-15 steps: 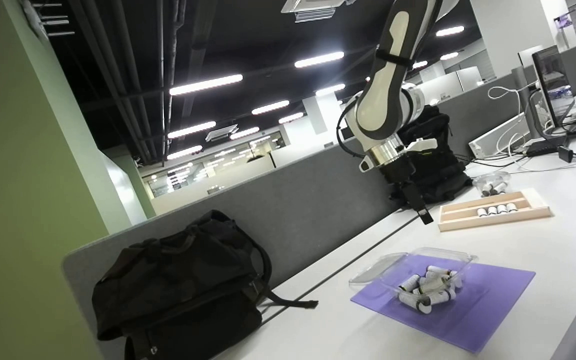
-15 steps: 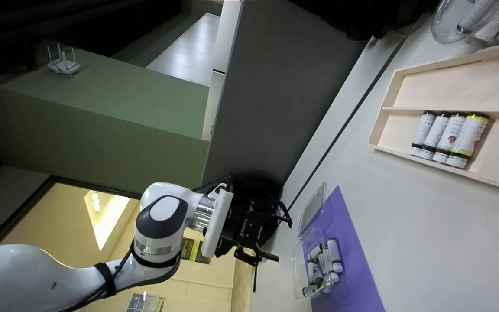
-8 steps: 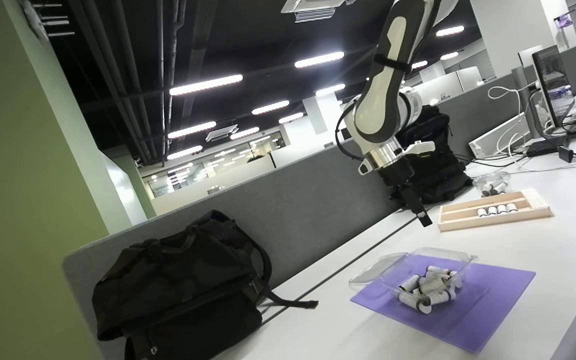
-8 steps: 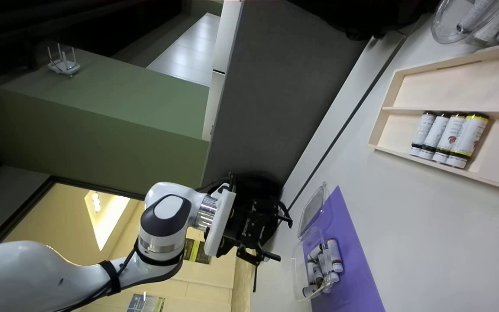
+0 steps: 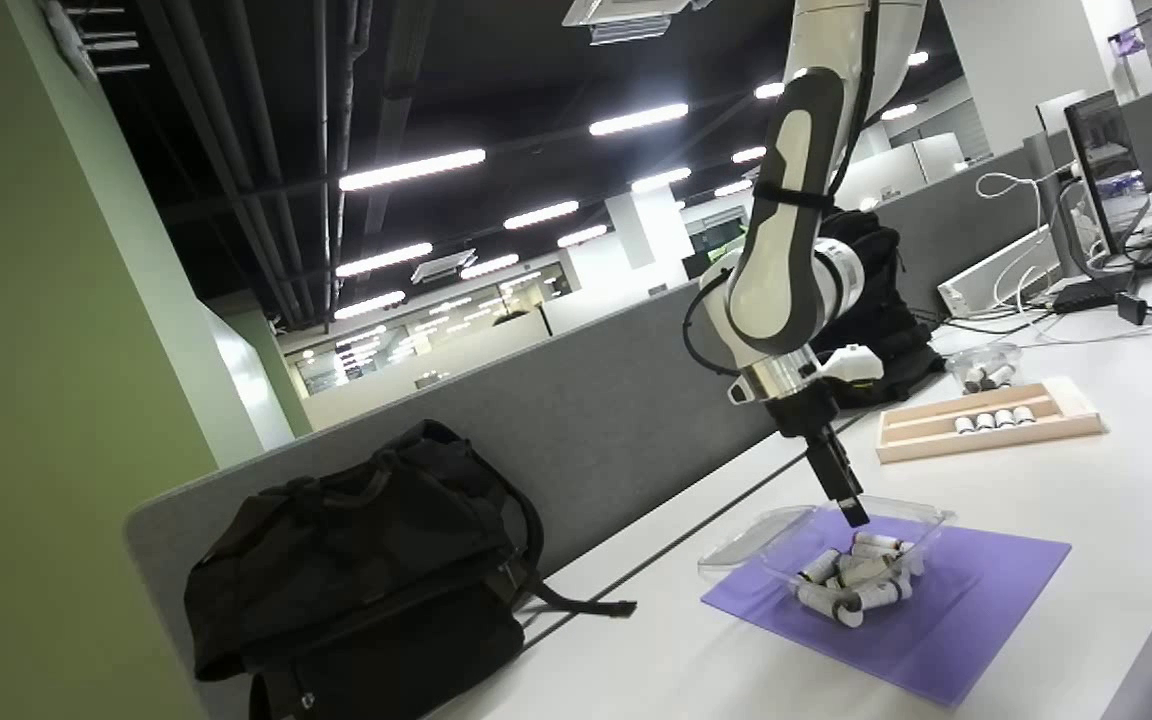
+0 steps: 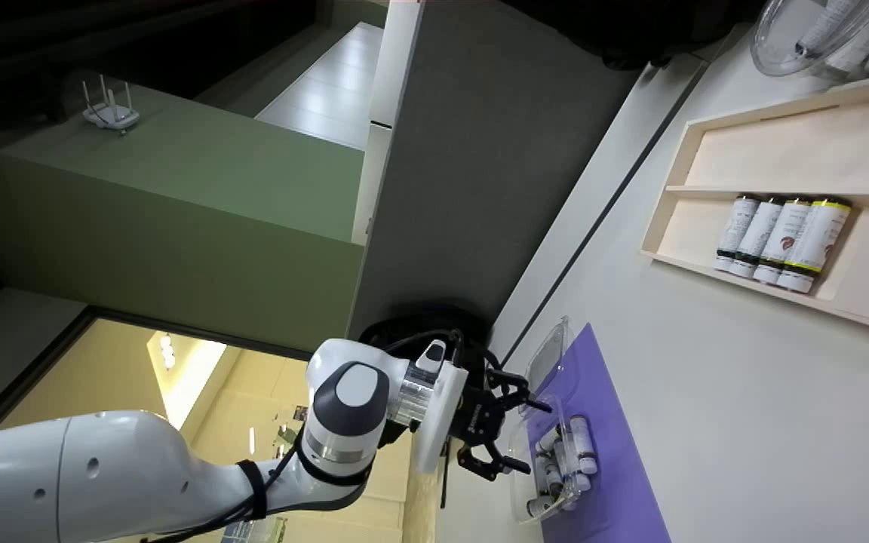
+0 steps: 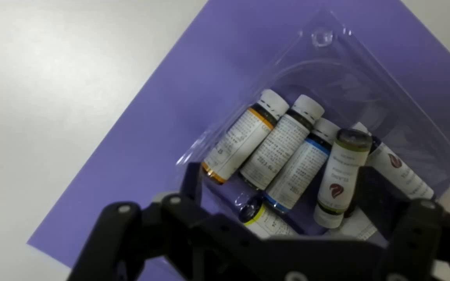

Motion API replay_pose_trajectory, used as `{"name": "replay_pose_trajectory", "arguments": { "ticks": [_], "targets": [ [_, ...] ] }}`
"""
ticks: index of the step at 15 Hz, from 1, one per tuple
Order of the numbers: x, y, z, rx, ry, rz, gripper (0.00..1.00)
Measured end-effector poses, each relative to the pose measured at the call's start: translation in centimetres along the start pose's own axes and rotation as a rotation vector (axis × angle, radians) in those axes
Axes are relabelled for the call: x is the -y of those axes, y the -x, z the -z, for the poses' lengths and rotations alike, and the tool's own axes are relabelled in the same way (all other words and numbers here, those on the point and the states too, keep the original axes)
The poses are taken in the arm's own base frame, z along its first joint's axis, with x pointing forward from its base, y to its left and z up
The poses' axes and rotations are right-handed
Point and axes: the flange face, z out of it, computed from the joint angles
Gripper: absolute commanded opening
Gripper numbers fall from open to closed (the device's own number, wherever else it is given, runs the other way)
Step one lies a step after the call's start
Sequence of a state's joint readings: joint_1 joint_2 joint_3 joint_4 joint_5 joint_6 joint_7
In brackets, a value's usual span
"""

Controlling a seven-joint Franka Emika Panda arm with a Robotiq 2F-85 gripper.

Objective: Pick up the small bottle from the plastic container and put it on the table

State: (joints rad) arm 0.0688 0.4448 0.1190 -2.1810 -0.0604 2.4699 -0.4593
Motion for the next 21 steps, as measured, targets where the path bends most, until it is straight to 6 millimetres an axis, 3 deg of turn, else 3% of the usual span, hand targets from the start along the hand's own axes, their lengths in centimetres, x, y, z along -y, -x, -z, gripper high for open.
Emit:
{"name": "replay_pose_trajectory", "arguments": {
  "ticks": [3,10,11,12,15,21],
  "targets": [
    [1.0,-0.5,-1.4,-0.006,-0.025,-0.014,1.0],
    [2.1,-1.0,-2.5,0.002,-0.039,-0.026,1.0],
    [2.2,-1.0,-2.8,0.008,-0.042,-0.028,0.75],
    [2.3,-0.9,-3.2,0.015,-0.045,-0.029,0.73],
    [2.5,-1.0,-4.3,0.032,-0.047,-0.02,0.51],
    [2.4,-1.5,-3.8,0.026,-0.037,-0.025,0.11]
  ]
}}
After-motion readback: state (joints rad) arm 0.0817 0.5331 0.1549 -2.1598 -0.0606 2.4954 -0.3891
